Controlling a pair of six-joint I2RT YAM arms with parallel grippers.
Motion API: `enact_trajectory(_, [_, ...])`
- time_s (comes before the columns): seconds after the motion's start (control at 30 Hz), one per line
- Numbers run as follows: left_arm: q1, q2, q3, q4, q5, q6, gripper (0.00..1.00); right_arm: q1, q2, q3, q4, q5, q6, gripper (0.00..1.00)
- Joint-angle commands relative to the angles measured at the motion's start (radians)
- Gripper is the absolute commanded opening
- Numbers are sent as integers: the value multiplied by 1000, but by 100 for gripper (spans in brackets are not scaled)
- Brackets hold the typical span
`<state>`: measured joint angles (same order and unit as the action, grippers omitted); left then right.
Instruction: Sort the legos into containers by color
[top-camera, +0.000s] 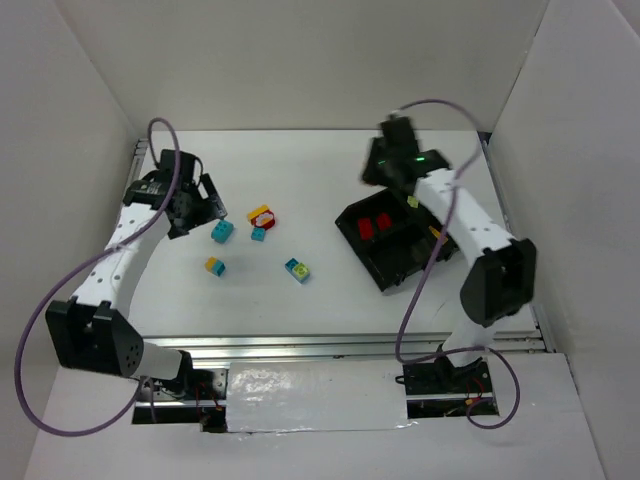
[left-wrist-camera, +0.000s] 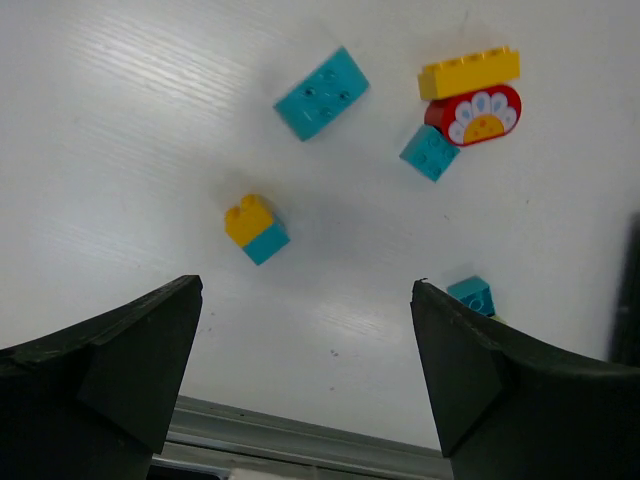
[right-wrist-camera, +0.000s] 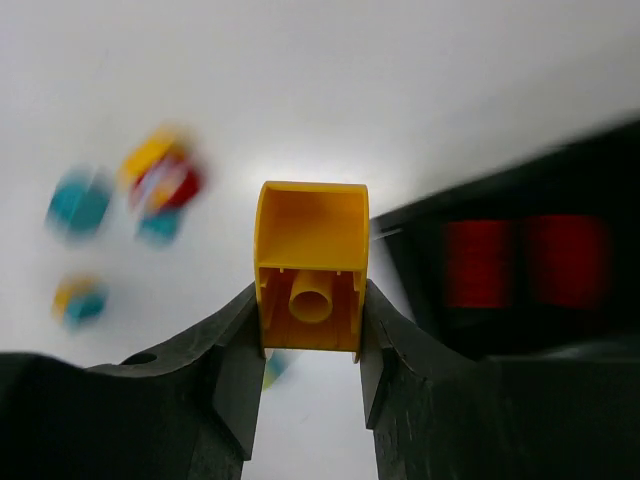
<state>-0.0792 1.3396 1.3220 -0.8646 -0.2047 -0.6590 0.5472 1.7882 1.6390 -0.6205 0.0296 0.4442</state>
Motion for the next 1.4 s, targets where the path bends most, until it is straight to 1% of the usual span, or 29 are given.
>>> enact_trajectory(0.0, [-76,88,55,33,68,84,98,-237,-136,-119,-178,203,125,0])
enact_trajectory(0.03, [-102,128,66,27,71,88,98,-333,-162,-167,-194,214,126,0])
enact_trajectory(0.07, [-117,147,77,24,79,102,98,-381,-168,-185,-212,226,131,0])
enact_trajectory(0.13, [-163,197,109,18,114,119,97,-462,-176,-238,-235,202,126,0])
enact_trajectory(0.17, [-186,213,138,16,120,127,97,-533,-177,-249,-249,194,129,0])
enact_trajectory(0.2, [-232,242,155,4,113,131,97,-573,-184,-263,-246,191,136,0])
enact_trajectory(0.33, [-329,297,223,-36,64,144,98,-633,-243,-338,-211,201,149,0])
enact_trajectory(0.47, [-369,319,227,-34,86,147,98,-641,-204,-329,-226,222,160,0])
enact_trajectory(0.63, [-401,336,223,-31,105,160,98,-652,-121,-271,-235,220,165,9])
enact_trajectory(0.67, [-404,336,220,-28,114,163,98,-652,-109,-257,-249,224,163,26])
enact_trajectory(0.7, [-406,333,217,-27,120,170,98,-652,-93,-231,-257,239,163,47])
enact_trajectory(0.73, [-406,331,207,-14,131,174,98,-652,-87,-219,-268,248,168,64])
enact_trajectory(0.77, [-406,325,203,-5,158,179,98,-652,-81,-194,-274,256,171,72])
enact_trajectory(0.8, [-407,325,198,-1,174,186,98,-652,-73,-182,-280,262,171,73])
enact_trajectory(0.87, [-415,328,192,7,195,190,99,-649,-75,-156,-297,277,172,80])
enact_trajectory(0.9, [-419,329,192,9,202,196,99,-639,-96,-140,-295,286,168,81])
enact_trajectory(0.97, [-436,343,189,9,209,191,100,-598,-130,-128,-279,314,145,86])
enact_trajectory(1.0, [-438,348,184,10,208,177,99,-574,-169,-130,-262,309,122,87])
enact_trajectory(1.03, [-436,355,178,10,209,164,100,-503,-191,-134,-224,299,66,87])
enact_trajectory(1.07, [-438,372,181,1,199,144,99,-463,-211,-155,-194,229,21,86])
enact_trajectory(1.1, [-436,377,183,-20,136,100,99,-420,-257,-175,-155,178,-30,86])
enact_trajectory(1.13, [-436,382,186,-30,111,81,99,-317,-279,-198,-90,133,-121,86])
enact_trajectory(1.17, [-429,379,187,-37,82,56,99,-262,-306,-241,-65,12,-169,85])
enact_trajectory(1.2, [-421,375,190,-60,29,12,100,-207,-312,-257,-47,-29,-214,84])
enact_trajectory(1.23, [-410,368,189,-66,10,-4,100,-149,-317,-274,-19,-68,-267,83])
enact_trajectory(1.27, [-381,351,187,-74,-8,-22,100,-41,-319,-307,-6,-110,-288,82])
enact_trajectory(1.3, [-360,340,181,-89,-33,-59,100,12,-316,-321,33,-117,-304,82])
enact_trajectory(1.33, [-308,317,172,-94,-35,-73,100,58,-305,-327,48,-120,-305,82])
enact_trajectory(1.37, [-279,303,163,-97,-35,-100,99,127,-270,-321,54,-125,-303,82])
